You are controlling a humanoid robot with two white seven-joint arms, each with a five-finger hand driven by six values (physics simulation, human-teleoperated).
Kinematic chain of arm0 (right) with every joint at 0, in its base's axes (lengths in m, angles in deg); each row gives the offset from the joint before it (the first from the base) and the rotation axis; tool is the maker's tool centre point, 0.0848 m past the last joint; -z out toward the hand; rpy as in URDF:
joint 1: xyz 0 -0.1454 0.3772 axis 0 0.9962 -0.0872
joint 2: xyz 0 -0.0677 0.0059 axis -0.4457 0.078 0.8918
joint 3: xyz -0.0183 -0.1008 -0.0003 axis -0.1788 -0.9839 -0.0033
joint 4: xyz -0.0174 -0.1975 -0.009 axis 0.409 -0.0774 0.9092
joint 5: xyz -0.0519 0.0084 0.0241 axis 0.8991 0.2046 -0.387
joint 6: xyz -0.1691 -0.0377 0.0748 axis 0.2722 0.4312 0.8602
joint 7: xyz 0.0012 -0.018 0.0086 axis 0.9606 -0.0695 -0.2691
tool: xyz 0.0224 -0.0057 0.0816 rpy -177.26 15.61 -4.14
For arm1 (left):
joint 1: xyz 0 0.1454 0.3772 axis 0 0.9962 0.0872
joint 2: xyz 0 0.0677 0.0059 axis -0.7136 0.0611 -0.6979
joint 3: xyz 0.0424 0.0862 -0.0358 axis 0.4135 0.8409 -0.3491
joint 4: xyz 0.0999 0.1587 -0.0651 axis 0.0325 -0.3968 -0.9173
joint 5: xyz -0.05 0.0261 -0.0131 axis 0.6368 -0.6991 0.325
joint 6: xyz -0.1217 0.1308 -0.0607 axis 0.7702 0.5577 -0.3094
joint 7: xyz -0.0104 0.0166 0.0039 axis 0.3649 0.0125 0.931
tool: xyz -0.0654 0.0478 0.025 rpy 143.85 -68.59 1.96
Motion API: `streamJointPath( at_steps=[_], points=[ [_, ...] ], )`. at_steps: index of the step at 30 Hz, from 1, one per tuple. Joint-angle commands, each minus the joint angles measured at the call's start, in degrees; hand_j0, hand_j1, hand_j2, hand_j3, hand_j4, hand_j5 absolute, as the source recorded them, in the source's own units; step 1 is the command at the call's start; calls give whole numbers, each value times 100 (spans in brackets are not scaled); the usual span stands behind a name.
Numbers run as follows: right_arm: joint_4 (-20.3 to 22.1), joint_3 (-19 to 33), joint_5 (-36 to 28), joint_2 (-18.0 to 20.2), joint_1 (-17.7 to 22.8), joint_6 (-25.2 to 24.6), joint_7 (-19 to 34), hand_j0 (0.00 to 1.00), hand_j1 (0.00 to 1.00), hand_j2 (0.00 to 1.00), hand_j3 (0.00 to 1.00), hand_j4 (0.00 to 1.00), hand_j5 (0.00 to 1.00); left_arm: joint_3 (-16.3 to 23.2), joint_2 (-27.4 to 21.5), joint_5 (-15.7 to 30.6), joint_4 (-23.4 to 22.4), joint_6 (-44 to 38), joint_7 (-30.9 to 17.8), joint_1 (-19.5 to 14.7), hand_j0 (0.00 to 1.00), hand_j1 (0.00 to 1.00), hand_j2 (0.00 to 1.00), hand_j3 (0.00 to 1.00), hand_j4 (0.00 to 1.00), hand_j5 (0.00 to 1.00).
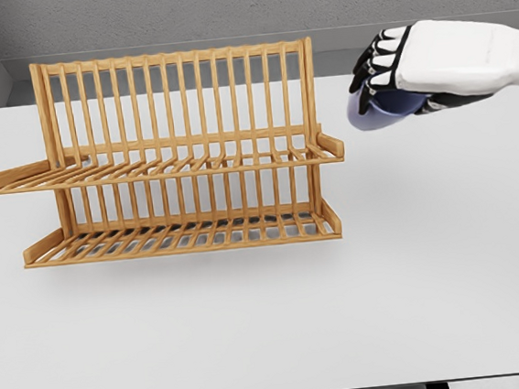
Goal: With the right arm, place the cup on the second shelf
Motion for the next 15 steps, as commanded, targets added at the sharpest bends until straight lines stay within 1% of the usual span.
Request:
streamJointPath(
  at_steps=[1,6,9,15],
  points=[
    [19,-32,-25,-60,-9,-18,-5,56,56,56,56,56,56,0,0,1,0,0,-2,0,100,100,100,100,100,100],
    [19,-156,-25,-183,-167,-18,-5,56,56,56,56,56,56,0,0,1,0,0,-2,0,100,100,100,100,100,100],
    [19,-516,-25,-377,-404,-18,-5,56,56,56,56,56,56,0,0,1,0,0,-2,0,100,100,100,100,100,100],
    [19,-797,-34,-544,-615,-18,-5,56,56,56,56,56,56,0,0,1,0,0,-2,0,100,100,100,100,100,100]
  ],
)
